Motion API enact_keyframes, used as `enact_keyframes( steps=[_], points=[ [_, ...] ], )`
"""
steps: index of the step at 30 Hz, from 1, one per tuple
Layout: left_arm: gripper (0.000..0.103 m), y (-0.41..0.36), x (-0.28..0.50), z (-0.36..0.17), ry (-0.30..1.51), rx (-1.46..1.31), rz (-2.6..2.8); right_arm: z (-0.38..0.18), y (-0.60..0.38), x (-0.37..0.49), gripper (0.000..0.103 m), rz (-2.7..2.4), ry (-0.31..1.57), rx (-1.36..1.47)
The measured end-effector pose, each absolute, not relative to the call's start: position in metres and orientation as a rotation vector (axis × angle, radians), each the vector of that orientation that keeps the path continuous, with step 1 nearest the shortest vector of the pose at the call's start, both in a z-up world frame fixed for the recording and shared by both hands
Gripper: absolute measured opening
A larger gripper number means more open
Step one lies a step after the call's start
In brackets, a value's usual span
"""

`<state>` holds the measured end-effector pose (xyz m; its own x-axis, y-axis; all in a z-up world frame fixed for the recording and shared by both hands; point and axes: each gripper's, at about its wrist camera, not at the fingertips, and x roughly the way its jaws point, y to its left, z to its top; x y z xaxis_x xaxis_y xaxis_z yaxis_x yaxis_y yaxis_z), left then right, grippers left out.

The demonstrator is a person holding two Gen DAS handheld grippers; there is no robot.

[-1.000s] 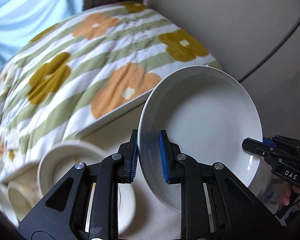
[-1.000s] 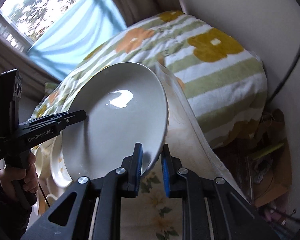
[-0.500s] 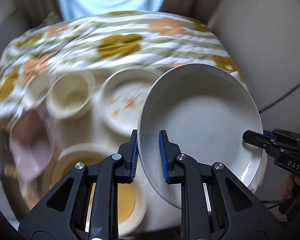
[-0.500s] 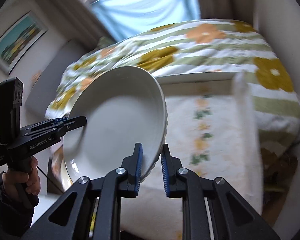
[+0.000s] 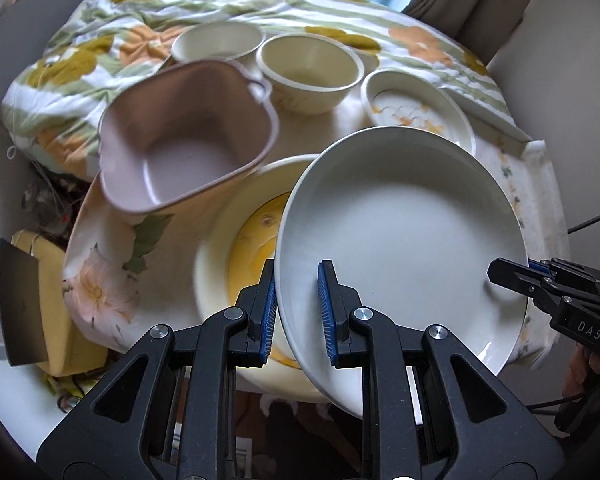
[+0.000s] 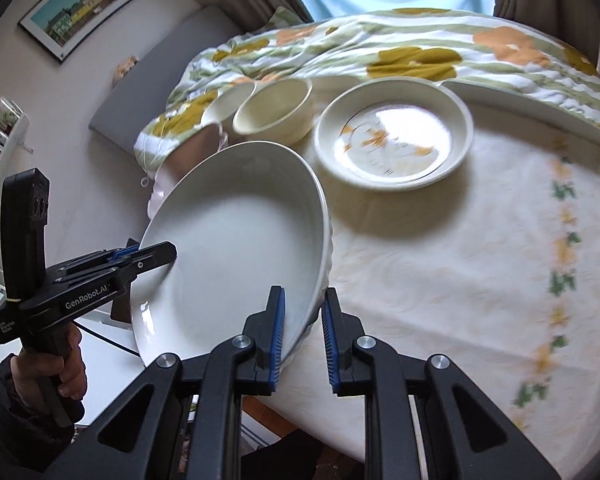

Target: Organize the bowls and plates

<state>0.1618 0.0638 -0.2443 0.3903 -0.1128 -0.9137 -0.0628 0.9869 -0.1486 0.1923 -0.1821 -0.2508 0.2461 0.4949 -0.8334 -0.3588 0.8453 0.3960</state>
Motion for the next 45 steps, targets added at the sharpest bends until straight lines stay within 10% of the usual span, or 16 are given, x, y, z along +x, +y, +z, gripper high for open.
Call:
enact_keyframes(
  steps=[45],
  points=[
    [0.017, 0.043, 0.164, -0.29, 1.108, 0.324, 0.025, -0.281, -0.108, 0.18, 0.017, 0.323, 1.117, -0.257]
  ],
)
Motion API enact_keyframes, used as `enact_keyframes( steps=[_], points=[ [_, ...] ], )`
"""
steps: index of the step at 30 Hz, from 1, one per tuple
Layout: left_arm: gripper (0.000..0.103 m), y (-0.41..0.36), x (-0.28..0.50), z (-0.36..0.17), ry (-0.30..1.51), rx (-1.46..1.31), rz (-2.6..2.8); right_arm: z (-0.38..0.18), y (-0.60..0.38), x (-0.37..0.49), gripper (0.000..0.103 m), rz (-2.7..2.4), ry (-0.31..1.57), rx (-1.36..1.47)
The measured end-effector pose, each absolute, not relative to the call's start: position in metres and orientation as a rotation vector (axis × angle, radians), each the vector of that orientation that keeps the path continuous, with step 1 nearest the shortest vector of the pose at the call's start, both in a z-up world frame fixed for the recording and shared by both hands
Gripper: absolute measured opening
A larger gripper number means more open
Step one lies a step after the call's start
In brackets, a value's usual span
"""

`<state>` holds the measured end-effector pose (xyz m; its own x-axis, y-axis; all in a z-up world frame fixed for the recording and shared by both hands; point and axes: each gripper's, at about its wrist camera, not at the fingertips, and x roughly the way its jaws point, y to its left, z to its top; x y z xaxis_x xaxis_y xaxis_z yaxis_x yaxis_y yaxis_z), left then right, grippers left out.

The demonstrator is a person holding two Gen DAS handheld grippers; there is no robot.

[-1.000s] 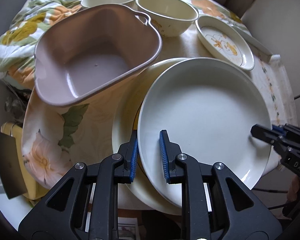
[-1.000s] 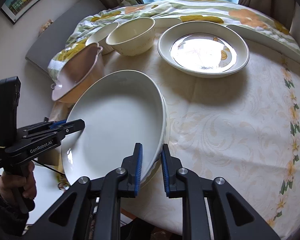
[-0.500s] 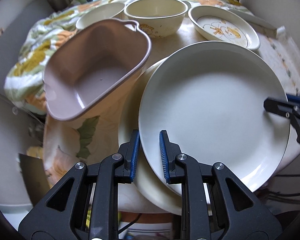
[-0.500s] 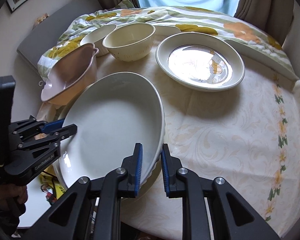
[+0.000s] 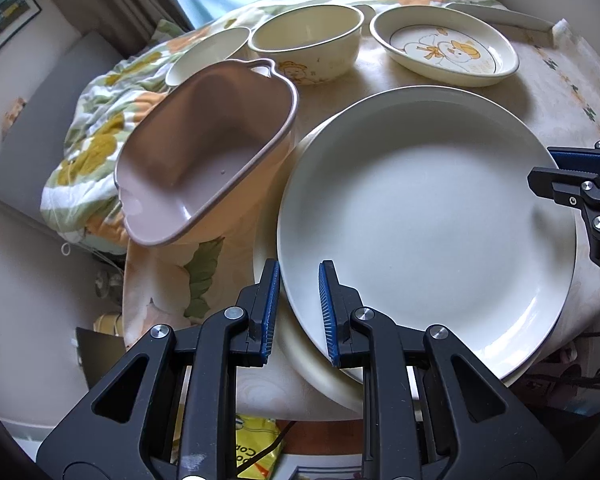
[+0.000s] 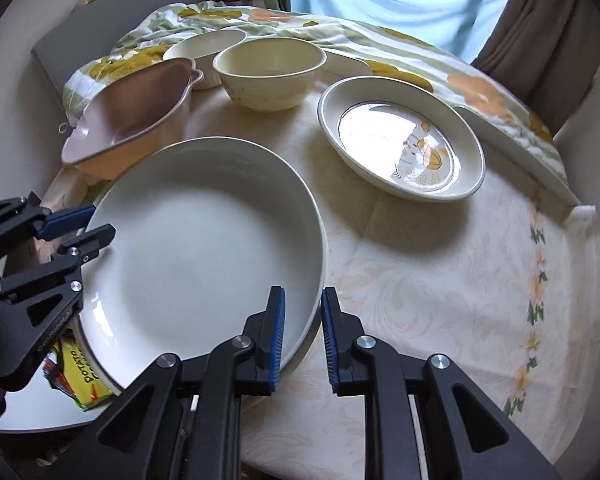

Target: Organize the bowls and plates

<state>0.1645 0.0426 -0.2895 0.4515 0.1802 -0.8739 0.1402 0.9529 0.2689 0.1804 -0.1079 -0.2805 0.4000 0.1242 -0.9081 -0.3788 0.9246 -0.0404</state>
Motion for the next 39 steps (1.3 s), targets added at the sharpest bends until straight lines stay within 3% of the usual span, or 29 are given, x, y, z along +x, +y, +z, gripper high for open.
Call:
enact_keyframes(
  steps=[19, 22, 28, 31, 32, 34, 35, 36, 37, 38, 39],
  points=[
    [0.017, 0.045, 0.162, -0.288, 1.113, 0.311, 0.031, -0.281, -0.108, 0.178, 0.017, 0.345, 1.115, -0.24],
    [0.021, 0.044, 0.163, -0.288, 1.121, 0.315, 0.029, -0.28, -0.111, 0.179, 0.017, 0.348, 1.125, -0.214],
    [0.048, 0.037, 0.158, -0.264, 1.057, 0.342, 0.035, -0.268, -0.128, 0.18, 0.017, 0.312, 1.134, -0.114],
    [0.075, 0.035, 0.154, -0.23, 0.969, 0.328, 0.028, -0.249, -0.143, 0.179, 0.017, 0.288, 1.103, -0.055],
    [0.088, 0.035, 0.154, -0.218, 0.938, 0.317, 0.022, -0.241, -0.148, 0.179, 0.017, 0.281, 1.091, -0.035],
    [0.097, 0.032, 0.154, -0.189, 0.863, 0.274, -0.015, -0.223, -0.161, 0.178, 0.017, 0.27, 1.062, 0.011],
    [0.101, 0.03, 0.155, -0.18, 0.841, 0.256, -0.03, -0.216, -0.165, 0.178, 0.021, 0.262, 1.051, 0.023],
    [0.102, 0.028, 0.159, -0.166, 0.812, 0.224, -0.057, -0.207, -0.172, 0.179, 0.042, 0.252, 1.034, 0.038],
    [0.102, 0.026, 0.163, -0.158, 0.799, 0.2, -0.073, -0.198, -0.18, 0.181, 0.082, 0.246, 1.017, 0.05],
    [0.102, 0.024, 0.168, -0.151, 0.793, 0.179, -0.083, -0.189, -0.188, 0.184, 0.099, 0.243, 0.996, 0.063],
    [0.102, 0.02, 0.176, -0.143, 0.791, 0.143, -0.1, -0.183, -0.196, 0.187, 0.103, 0.246, 0.976, 0.073]
  ],
)
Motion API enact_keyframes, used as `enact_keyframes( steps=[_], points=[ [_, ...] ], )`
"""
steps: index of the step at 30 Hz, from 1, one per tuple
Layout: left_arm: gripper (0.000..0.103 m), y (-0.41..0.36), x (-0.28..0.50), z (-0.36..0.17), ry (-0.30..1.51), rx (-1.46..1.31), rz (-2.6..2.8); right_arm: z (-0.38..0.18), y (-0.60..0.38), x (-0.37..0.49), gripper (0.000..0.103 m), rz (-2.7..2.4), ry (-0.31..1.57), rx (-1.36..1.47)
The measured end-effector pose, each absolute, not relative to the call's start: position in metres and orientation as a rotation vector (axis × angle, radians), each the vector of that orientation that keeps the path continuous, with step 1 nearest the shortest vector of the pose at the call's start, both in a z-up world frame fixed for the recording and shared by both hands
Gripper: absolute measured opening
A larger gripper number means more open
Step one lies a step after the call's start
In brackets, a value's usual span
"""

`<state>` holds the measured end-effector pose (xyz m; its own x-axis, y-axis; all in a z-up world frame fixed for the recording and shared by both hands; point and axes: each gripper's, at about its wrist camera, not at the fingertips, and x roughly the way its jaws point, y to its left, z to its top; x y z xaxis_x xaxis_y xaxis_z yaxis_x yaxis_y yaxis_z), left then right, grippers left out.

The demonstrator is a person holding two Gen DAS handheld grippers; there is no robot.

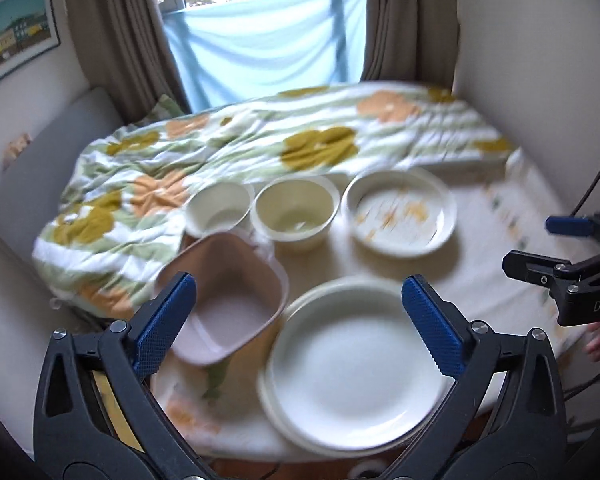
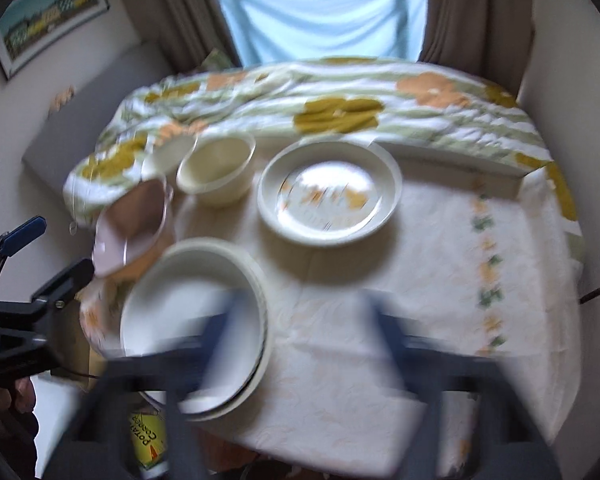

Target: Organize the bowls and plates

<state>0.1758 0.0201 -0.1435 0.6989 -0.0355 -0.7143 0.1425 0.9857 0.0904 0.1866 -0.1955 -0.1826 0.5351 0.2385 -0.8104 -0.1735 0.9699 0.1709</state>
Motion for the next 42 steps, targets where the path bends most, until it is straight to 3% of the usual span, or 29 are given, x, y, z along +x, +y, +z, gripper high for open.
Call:
enact_keyframes(
  steps=[9, 16, 17, 18, 20, 21, 22, 24, 28, 30, 32, 37, 42],
  points=[
    [0.102, -0.015, 0.243, -0.156, 0.912, -0.131, -0.103, -0.152, -0.26, 0.256, 0.103, 0.327, 0.928, 0.045],
    [0.102, -0.037, 0.295, -0.223, 1.041, -0.285, 0.009, -0.206, -0.276, 0.338, 0.103, 0.474, 1.064, -0.03],
    [0.098, -0.037, 0.3, -0.232, 1.058, -0.309, 0.02, -0.22, -0.277, 0.352, 0.103, 0.523, 1.088, -0.017],
    [0.089, -0.038, 0.308, -0.246, 1.083, -0.353, 0.027, -0.229, -0.278, 0.36, 0.102, 0.543, 1.101, -0.01],
    [0.078, -0.039, 0.317, -0.265, 1.107, -0.394, 0.044, -0.255, -0.276, 0.381, 0.089, 0.575, 1.157, -0.022],
    [0.073, -0.04, 0.322, -0.274, 1.12, -0.403, 0.057, -0.264, -0.275, 0.388, 0.075, 0.598, 1.172, -0.023],
    [0.07, -0.041, 0.327, -0.283, 1.13, -0.408, 0.07, -0.275, -0.273, 0.396, 0.069, 0.623, 1.19, -0.028],
    [0.055, -0.042, 0.334, -0.295, 1.148, -0.411, 0.091, -0.289, -0.27, 0.406, 0.062, 0.653, 1.201, -0.042],
    [0.046, -0.042, 0.341, -0.313, 1.169, -0.426, 0.127, -0.305, -0.261, 0.42, 0.047, 0.708, 1.215, -0.045],
    [0.03, -0.041, 0.343, -0.317, 1.176, -0.435, 0.138, -0.31, -0.261, 0.424, 0.038, 0.729, 1.217, -0.042],
    [0.02, -0.039, 0.344, -0.322, 1.184, -0.44, 0.146, -0.315, -0.259, 0.427, 0.031, 0.754, 1.218, -0.042],
    [0.014, -0.04, 0.346, -0.327, 1.177, -0.454, 0.155, -0.319, -0.255, 0.429, 0.017, 0.79, 1.216, -0.039],
    [0.014, -0.04, 0.349, -0.327, 1.173, -0.454, 0.162, -0.325, -0.258, 0.432, 0.013, 0.808, 1.232, -0.023]
  ],
)
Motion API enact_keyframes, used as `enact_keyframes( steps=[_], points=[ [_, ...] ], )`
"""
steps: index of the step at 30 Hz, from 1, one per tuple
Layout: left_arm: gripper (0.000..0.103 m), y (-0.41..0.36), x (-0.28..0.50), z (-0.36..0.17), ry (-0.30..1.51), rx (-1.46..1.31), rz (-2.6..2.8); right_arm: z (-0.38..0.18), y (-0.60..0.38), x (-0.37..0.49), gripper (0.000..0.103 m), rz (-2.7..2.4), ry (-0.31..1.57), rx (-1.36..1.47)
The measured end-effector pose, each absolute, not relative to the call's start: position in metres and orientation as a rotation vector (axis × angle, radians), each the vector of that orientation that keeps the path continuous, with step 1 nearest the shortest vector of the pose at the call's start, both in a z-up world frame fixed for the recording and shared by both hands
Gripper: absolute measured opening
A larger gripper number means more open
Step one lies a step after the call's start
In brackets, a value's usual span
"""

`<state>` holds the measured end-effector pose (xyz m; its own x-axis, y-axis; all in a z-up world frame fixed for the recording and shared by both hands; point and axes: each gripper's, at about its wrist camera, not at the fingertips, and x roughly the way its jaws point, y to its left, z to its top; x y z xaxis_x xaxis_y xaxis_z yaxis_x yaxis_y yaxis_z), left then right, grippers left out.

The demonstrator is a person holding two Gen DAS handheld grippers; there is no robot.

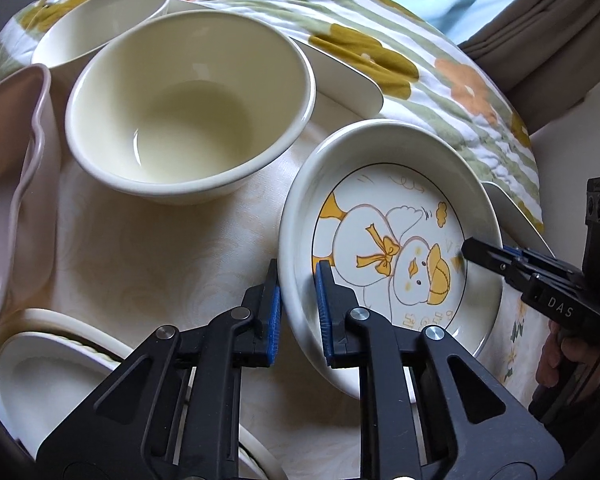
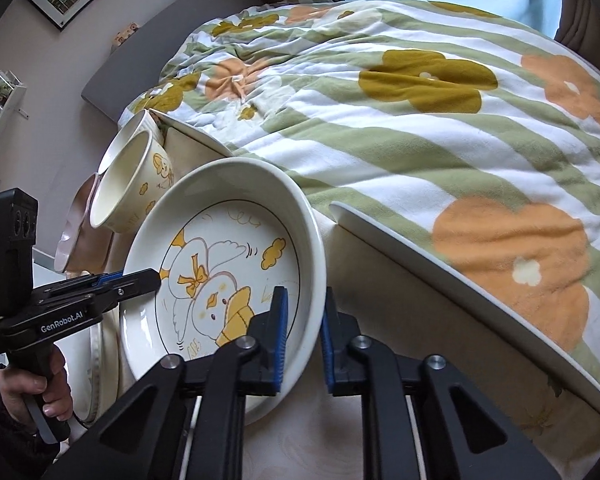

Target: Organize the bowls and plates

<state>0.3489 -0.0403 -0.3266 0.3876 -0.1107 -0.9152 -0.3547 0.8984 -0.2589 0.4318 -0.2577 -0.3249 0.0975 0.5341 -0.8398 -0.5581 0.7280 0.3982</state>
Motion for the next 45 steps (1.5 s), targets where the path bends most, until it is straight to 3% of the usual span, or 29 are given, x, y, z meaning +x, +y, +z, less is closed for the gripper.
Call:
enact_keyframes(
  steps=[12, 27, 37, 45],
  points=[
    [0.014, -0.047, 0.338, -0.286, 1.135, -0.381, 0.148, -0.306, -0.268, 0.422, 0.013, 0.817, 1.199, 0.032],
    [0.014, -0.016, 0.259, -0.191, 1.026, -0.251, -0.001, -0.211, -0.253, 0.33, 0.013, 0.709, 1.075, 0.099],
    [0.014, 0.034, 0.206, -0.189, 1.054, -0.194, -0.172, -0.215, -0.215, 0.244, 0.013, 0.532, 1.092, 0.208],
    [0.014, 0.066, 0.182, -0.226, 1.133, -0.164, -0.262, -0.243, -0.189, 0.194, 0.013, 0.411, 1.132, 0.284]
  ],
)
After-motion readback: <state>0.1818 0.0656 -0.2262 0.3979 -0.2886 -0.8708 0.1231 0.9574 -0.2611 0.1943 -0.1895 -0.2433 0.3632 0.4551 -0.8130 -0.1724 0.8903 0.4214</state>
